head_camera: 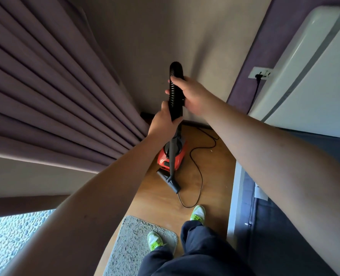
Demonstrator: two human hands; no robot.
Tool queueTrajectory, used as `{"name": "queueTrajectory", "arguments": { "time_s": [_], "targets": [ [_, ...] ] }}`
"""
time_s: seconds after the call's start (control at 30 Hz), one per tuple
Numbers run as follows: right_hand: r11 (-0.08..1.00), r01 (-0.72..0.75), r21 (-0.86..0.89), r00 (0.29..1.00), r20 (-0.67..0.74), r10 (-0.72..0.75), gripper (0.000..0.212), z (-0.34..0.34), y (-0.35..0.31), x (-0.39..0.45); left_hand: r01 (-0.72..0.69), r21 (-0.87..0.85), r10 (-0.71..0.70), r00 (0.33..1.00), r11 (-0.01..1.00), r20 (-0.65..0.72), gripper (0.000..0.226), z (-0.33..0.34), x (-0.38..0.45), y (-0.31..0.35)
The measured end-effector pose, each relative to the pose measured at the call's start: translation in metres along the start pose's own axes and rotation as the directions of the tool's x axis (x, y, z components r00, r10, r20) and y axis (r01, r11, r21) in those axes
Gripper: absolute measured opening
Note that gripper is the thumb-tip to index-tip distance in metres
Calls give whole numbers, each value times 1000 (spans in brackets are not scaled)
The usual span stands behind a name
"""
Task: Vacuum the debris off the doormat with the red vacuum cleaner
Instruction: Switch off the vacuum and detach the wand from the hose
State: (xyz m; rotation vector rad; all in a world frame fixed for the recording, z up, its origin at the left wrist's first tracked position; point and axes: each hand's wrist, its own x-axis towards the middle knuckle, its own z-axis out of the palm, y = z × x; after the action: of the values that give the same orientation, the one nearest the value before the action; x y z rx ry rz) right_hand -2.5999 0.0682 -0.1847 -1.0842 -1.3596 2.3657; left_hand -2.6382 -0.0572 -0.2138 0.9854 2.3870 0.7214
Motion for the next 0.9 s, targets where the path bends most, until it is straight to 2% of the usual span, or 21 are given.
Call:
{"name": "queueTrajectory", "arguments": {
  "time_s": [0.1, 0.17, 0.23, 0.33, 0.47, 0.6, 0.7, 0.77, 0.83, 0.9],
  "targets": [
    [1000, 3, 16, 998, 56, -4, 45, -15, 15, -16, -3, 0, 3, 1000, 1000, 2, 44, -5, 3, 4],
    [999, -5, 52, 999, 35, 3, 36, -26, 32, -30, -12, 33, 12, 1000, 999, 2, 48, -11, 3, 7],
    [994, -75, -83, 997, -37, 72, 37, -37, 62, -37, -30, 59, 31, 999, 998, -11, 51, -16, 4, 11],
    [881, -158, -446, 987, -49, 153, 49, -52, 114, -50, -25, -3, 25, 999, 1000, -21, 50, -22, 3, 19],
    [803, -158, -575, 977, 29, 213, 70, -51, 156, -61, -37, -116, 31, 998, 993, -54, 49, -24, 6, 33],
    [780, -185, -597, 976, -19, 218, 73, -48, 174, -61, -80, -180, 68, 995, 980, -75, 46, -31, 6, 47],
    [802, -257, -539, 966, -164, 199, 75, -59, 175, -62, -86, -209, 72, 995, 974, -75, 46, -33, 4, 51],
    [835, -262, -483, 959, -230, 168, 88, -69, 174, -59, -84, -243, 71, 995, 966, -64, 49, -34, 4, 52],
    [877, -200, -437, 975, -182, 131, 91, -73, 169, -54, -82, -293, 72, 996, 953, -45, 52, -36, 6, 56],
    [893, -145, -425, 984, -155, 86, 78, -74, 165, -41, -91, -328, 86, 996, 940, -30, 52, -38, 9, 60]
  ]
}}
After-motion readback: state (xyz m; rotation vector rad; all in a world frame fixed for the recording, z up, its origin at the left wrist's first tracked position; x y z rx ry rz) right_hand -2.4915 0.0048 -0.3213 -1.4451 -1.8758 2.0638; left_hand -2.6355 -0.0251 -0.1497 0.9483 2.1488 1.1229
